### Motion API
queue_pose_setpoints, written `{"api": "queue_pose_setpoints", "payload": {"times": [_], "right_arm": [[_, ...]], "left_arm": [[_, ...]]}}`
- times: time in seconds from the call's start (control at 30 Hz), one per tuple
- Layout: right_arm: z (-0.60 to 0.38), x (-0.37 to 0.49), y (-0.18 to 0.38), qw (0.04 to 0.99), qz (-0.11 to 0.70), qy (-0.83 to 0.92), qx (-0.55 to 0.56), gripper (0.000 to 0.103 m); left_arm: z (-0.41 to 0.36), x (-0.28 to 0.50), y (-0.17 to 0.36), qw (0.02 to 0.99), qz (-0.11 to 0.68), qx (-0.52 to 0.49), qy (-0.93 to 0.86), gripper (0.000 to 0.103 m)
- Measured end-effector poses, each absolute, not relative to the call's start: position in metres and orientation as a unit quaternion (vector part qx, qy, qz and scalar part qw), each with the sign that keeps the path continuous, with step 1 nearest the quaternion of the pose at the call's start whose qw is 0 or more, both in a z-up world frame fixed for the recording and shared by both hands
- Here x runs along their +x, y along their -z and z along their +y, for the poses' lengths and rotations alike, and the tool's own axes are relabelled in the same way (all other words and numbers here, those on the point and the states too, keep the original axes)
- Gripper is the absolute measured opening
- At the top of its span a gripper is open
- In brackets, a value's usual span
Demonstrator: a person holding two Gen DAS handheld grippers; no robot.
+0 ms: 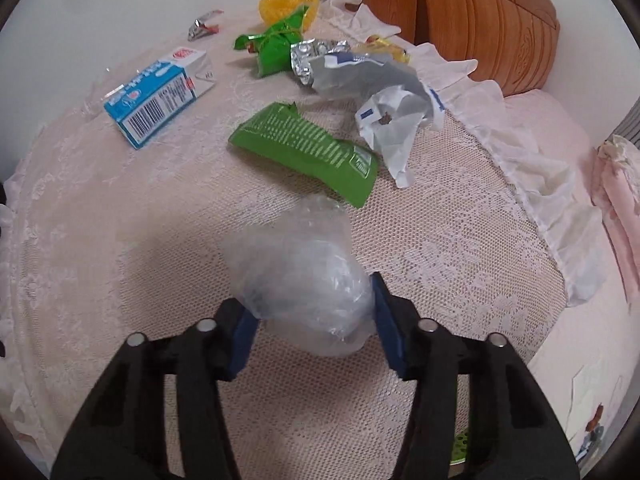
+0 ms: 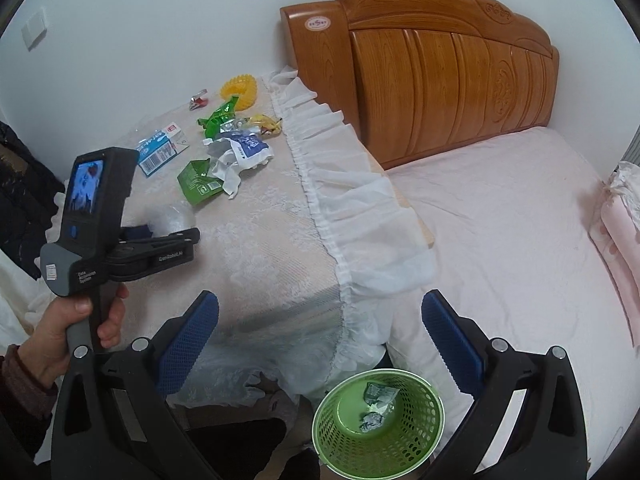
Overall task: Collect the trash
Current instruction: 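Grasp the clear plastic bag with the left gripper while right grasps the blue mask packet, then carry both items to the green basket and release them from both grippers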
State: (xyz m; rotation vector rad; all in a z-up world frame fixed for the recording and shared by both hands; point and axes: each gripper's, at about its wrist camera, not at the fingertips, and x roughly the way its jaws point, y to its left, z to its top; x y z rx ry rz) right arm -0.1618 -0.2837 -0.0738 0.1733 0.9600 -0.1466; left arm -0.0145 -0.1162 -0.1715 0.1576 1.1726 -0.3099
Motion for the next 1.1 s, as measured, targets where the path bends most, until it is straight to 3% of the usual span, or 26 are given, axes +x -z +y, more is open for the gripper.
{"api": "queue_pose_setpoints", "payload": {"times": [0.17, 0.57, 0.63, 0.7, 0.8, 0.97, 1.1], "right_arm": [[-0.275, -0.114, 0.072, 0.884, 0.459, 0.044, 0.079, 0.101], [-0.240, 0.067, 0.122, 0.857, 0.515, -0.033, 0.017, 0.101], [-0.236, 0.082, 0.142, 0.842, 0.539, -0.032, 0.004, 0.097], [-0.236, 0.088, 0.154, 0.831, 0.555, -0.033, 0.012, 0.074], [-0.242, 0.087, 0.153, 0.831, 0.554, -0.030, 0.038, 0.056], [-0.246, 0.072, 0.127, 0.847, 0.527, -0.031, 0.061, 0.048], [-0.262, 0.033, 0.086, 0.869, 0.483, -0.039, 0.102, 0.048]], "left_arm": [[-0.097, -0.011, 0.154, 0.833, 0.529, 0.057, 0.154, 0.038], [-0.046, -0.003, 0.112, 0.855, 0.496, 0.049, 0.141, 0.038], [-0.040, -0.003, 0.111, 0.858, 0.494, 0.050, 0.134, 0.038], [-0.036, -0.004, 0.111, 0.859, 0.493, 0.053, 0.130, 0.038], [-0.030, -0.006, 0.110, 0.861, 0.490, 0.055, 0.125, 0.038], [-0.030, -0.013, 0.102, 0.864, 0.481, 0.061, 0.133, 0.038], [-0.047, -0.030, 0.088, 0.869, 0.460, 0.086, 0.162, 0.038]]}}
